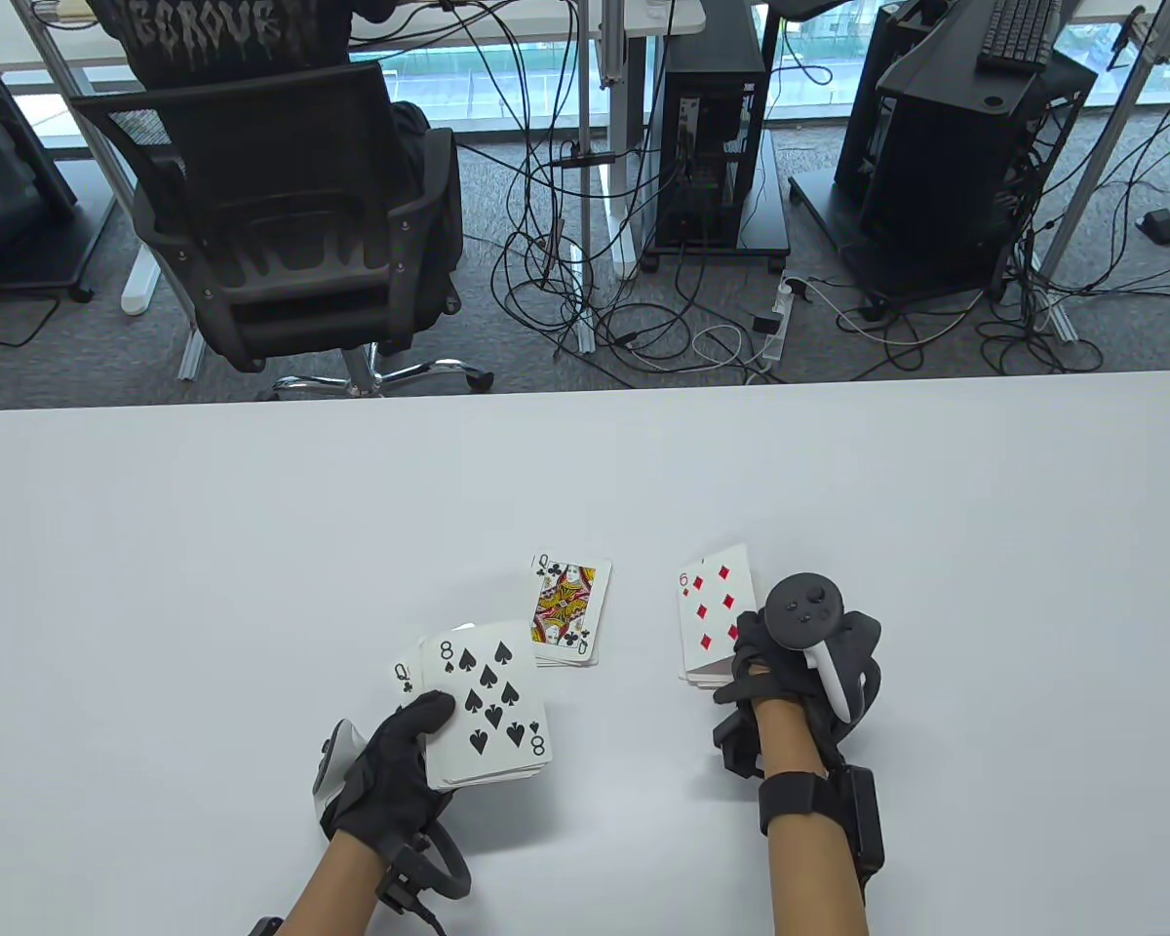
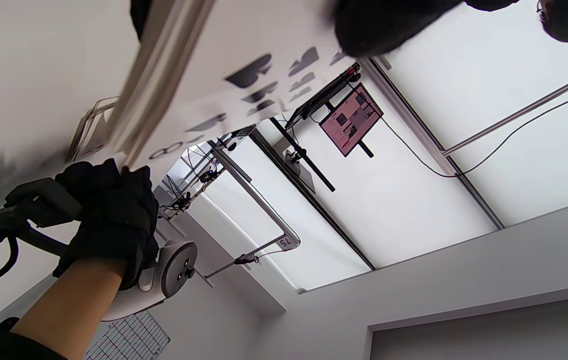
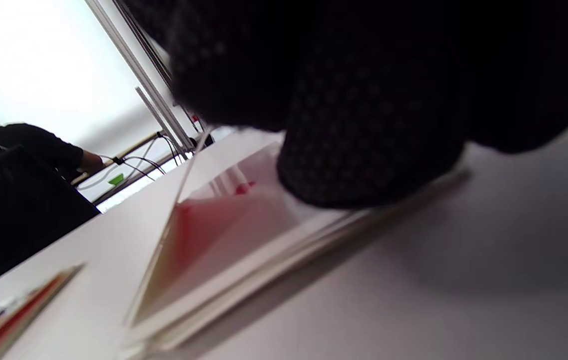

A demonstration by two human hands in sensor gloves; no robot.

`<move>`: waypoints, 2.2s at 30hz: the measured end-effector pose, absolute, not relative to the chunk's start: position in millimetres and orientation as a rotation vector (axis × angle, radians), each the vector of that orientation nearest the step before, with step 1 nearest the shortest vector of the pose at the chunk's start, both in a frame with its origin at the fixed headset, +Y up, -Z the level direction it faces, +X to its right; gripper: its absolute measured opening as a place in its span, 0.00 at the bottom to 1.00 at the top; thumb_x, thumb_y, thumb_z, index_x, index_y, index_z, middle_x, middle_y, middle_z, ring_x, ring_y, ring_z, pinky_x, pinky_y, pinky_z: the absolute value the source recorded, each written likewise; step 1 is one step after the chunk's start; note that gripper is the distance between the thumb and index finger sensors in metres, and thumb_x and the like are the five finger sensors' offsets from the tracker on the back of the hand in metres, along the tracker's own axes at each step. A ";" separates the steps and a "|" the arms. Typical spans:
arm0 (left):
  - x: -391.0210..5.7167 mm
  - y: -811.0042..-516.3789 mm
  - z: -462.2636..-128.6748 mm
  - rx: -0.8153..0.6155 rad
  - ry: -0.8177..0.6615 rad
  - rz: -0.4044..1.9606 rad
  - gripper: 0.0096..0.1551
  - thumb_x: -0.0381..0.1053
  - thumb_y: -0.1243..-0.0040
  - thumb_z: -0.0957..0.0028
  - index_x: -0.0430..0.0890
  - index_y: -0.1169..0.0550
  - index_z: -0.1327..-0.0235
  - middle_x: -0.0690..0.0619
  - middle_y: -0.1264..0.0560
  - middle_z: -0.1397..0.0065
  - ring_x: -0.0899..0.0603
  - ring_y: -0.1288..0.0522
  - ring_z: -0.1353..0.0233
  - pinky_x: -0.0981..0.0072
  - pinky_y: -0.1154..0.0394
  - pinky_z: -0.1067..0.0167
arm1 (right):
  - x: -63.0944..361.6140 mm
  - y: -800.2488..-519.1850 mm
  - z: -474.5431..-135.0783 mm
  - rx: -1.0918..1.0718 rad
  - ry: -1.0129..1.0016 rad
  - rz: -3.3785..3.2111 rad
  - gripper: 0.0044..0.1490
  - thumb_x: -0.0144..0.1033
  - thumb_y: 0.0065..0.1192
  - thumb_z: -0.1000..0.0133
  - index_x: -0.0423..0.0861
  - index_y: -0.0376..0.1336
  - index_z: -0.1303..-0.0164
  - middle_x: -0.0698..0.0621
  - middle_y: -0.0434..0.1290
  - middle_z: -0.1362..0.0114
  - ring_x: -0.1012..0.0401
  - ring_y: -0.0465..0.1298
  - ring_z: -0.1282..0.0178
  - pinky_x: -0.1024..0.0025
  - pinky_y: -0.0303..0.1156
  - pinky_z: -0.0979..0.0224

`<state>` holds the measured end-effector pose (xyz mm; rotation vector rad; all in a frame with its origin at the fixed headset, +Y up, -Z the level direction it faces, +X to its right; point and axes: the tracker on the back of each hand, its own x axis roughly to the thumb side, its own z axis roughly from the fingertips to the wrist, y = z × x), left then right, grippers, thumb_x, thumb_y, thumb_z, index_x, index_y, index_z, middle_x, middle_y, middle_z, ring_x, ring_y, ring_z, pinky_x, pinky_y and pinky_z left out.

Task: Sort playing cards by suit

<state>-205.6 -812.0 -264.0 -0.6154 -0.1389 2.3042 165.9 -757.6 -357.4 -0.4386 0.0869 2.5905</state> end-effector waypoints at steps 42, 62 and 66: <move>-206.6 -813.5 -264.1 -0.620 -0.142 2.298 0.34 0.59 0.50 0.32 0.57 0.50 0.21 0.55 0.43 0.18 0.45 0.34 0.21 0.56 0.31 0.28 | 30.2 -715.5 -285.7 0.462 -0.078 2.184 0.39 0.41 0.51 0.38 0.15 0.62 0.46 0.39 0.79 0.63 0.44 0.81 0.66 0.42 0.76 0.55; -204.5 -813.5 -263.9 -0.636 -0.168 2.285 0.34 0.59 0.50 0.32 0.57 0.50 0.21 0.55 0.42 0.18 0.45 0.33 0.22 0.56 0.31 0.28 | 9.7 -733.6 -268.3 0.509 -0.077 2.176 0.40 0.44 0.65 0.46 0.19 0.62 0.50 0.48 0.77 0.68 0.52 0.82 0.70 0.50 0.79 0.57; -203.6 -813.6 -263.9 -0.646 -0.185 2.289 0.34 0.59 0.50 0.32 0.57 0.50 0.21 0.55 0.42 0.18 0.45 0.33 0.22 0.56 0.31 0.28 | 13.7 -739.0 -269.2 0.435 -0.051 2.029 0.31 0.37 0.64 0.45 0.21 0.65 0.55 0.51 0.78 0.72 0.55 0.82 0.73 0.52 0.80 0.59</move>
